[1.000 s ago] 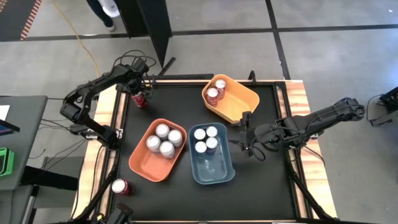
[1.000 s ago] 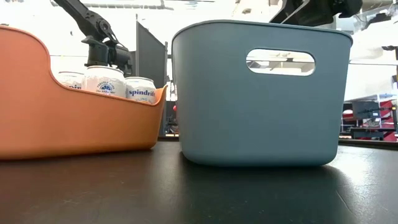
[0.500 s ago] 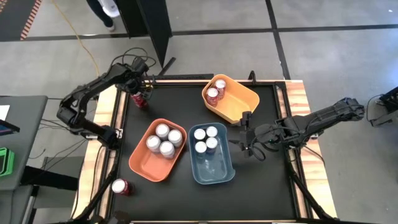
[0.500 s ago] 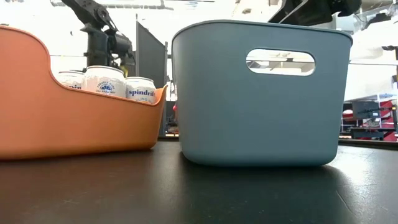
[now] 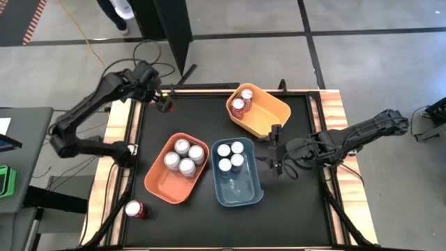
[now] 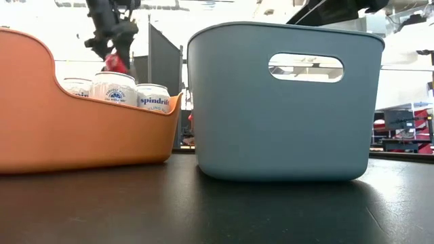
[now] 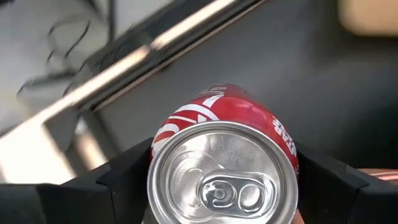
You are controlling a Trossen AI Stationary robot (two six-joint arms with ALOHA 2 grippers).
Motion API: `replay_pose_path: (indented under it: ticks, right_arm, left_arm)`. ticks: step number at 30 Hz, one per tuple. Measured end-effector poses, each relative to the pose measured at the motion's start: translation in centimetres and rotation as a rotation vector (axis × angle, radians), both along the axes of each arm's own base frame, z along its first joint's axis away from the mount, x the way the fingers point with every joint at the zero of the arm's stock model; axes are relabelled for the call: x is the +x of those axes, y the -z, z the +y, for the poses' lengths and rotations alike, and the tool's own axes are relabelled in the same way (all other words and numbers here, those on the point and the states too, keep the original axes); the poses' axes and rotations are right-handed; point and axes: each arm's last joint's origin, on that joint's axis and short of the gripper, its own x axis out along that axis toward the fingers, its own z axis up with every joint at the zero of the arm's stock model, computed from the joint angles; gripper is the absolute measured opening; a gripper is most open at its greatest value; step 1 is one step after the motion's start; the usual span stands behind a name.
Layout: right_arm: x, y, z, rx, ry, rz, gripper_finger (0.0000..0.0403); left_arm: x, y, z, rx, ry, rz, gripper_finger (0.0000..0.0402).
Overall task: Sort soda cans
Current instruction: Put the top red soda can into the yellow bin
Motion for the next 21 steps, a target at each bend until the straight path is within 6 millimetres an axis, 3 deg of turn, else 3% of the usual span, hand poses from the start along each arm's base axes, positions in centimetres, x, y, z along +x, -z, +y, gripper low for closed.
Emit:
replay_pose_path:
  ticks: [6,11,21]
  right_arm:
    - [0.0,-1.3,0.6,0.011,-0.025,-0.037,0.0323]
    - [-0.3,-2.0,1.4,-0.028,-0.085,-0.051,0.0323]
    - [-2.6,-7.7,1.7,0.008,-0.142,-0.228,0.0323]
  left_arm:
    - [3.2,-2.6,-2.1,0.086,0.165,-0.196,0.0304]
    - [6.7,-3.3,-2.3,0.121,0.246,-0.264,0.0304]
    - [16.4,-4.2,-1.2,0.187,0.425,-0.290,0.0304]
